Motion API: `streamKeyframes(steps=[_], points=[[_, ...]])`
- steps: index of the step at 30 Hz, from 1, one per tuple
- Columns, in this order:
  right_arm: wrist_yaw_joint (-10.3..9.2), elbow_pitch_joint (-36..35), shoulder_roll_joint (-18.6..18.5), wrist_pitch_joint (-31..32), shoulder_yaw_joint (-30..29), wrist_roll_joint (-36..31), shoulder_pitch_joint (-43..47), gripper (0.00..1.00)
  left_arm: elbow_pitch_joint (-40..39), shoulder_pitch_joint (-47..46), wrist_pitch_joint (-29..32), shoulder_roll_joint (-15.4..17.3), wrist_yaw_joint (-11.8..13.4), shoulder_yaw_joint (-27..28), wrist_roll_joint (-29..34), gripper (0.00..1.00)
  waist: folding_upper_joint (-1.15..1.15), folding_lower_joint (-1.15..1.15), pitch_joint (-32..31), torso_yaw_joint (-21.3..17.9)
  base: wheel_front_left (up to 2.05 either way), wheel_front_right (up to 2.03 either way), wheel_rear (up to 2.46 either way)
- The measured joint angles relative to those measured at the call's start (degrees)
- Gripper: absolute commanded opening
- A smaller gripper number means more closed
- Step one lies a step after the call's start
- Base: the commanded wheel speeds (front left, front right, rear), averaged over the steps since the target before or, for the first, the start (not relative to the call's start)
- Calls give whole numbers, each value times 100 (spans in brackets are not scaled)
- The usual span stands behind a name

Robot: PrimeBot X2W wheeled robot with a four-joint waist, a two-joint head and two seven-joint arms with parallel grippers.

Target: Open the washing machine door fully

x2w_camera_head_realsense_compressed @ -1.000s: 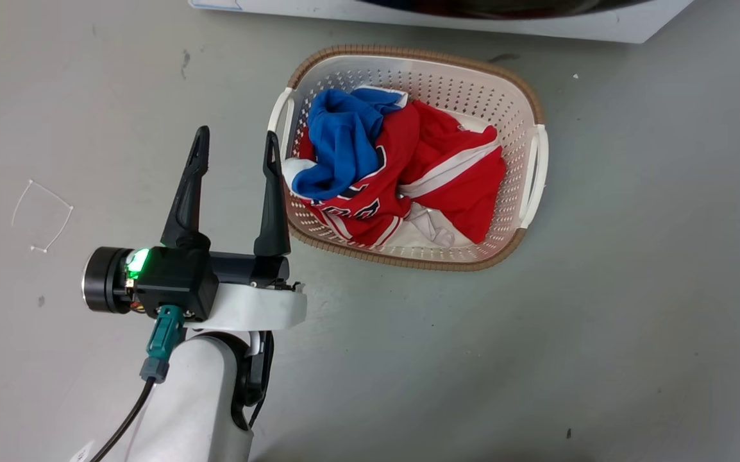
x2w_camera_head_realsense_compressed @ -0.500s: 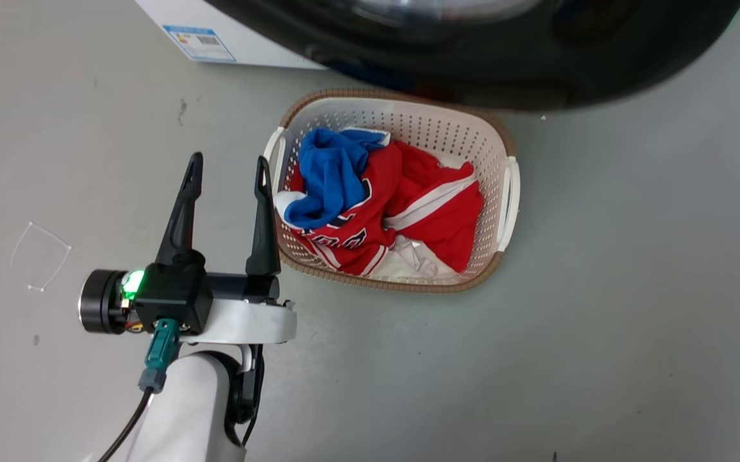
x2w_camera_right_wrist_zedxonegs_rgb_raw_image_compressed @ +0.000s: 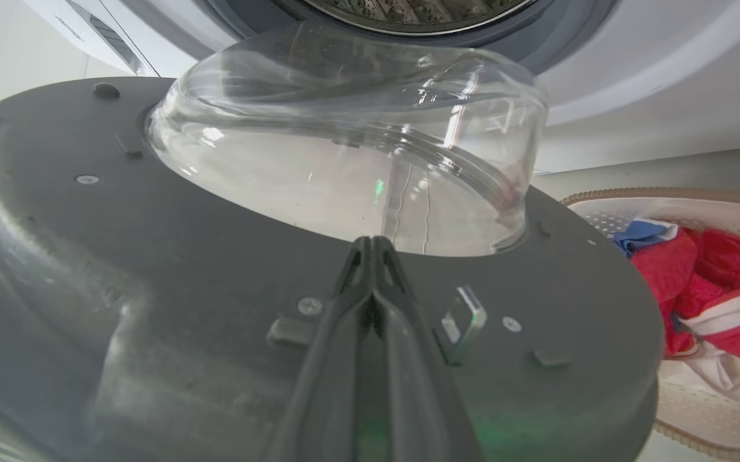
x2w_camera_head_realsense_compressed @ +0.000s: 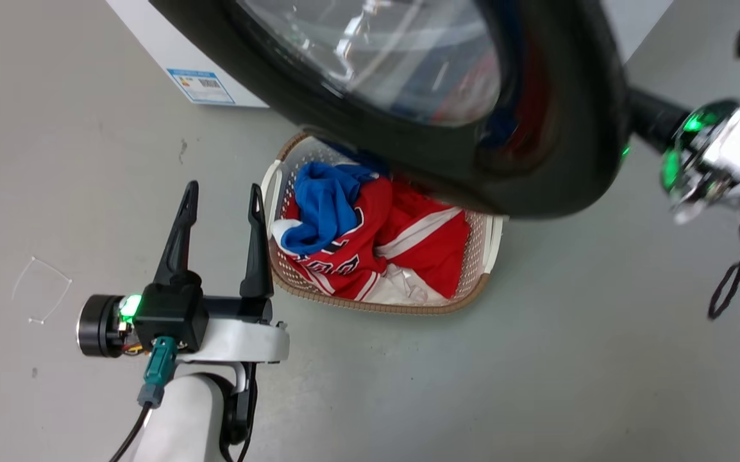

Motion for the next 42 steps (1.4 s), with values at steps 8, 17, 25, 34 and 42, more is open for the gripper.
streamKeyframes(steps=[8, 17, 25, 34, 42], points=[[-1, -489, 230, 121, 269, 100, 840, 0, 66, 249, 0, 0, -45, 35, 52, 100, 0, 0, -380, -5, 0, 0, 0], [-1, -976, 520, 304, 665, 243, 1538, 0, 126, 536, 0, 0, -45, 40, 57, 100, 0, 0, -828, 13, 0, 0, 0], [0, -1228, 820, 437, 1116, 271, 1988, 0, 155, 677, 0, 0, -41, 9, 55, 100, 0, -1, -1117, 93, 0, 0, 0], [0, -1359, 981, 475, 1373, 330, 2483, 0, 194, 885, 0, 1, -40, 5, 52, 100, 0, 0, -1376, 190, 0, 0, 0], [0, -1463, 1096, 272, 1341, 401, 2924, 0, 243, 1113, 0, -1, -35, 29, 53, 100, 0, -1, -1650, 181, 0, 0, 0]])
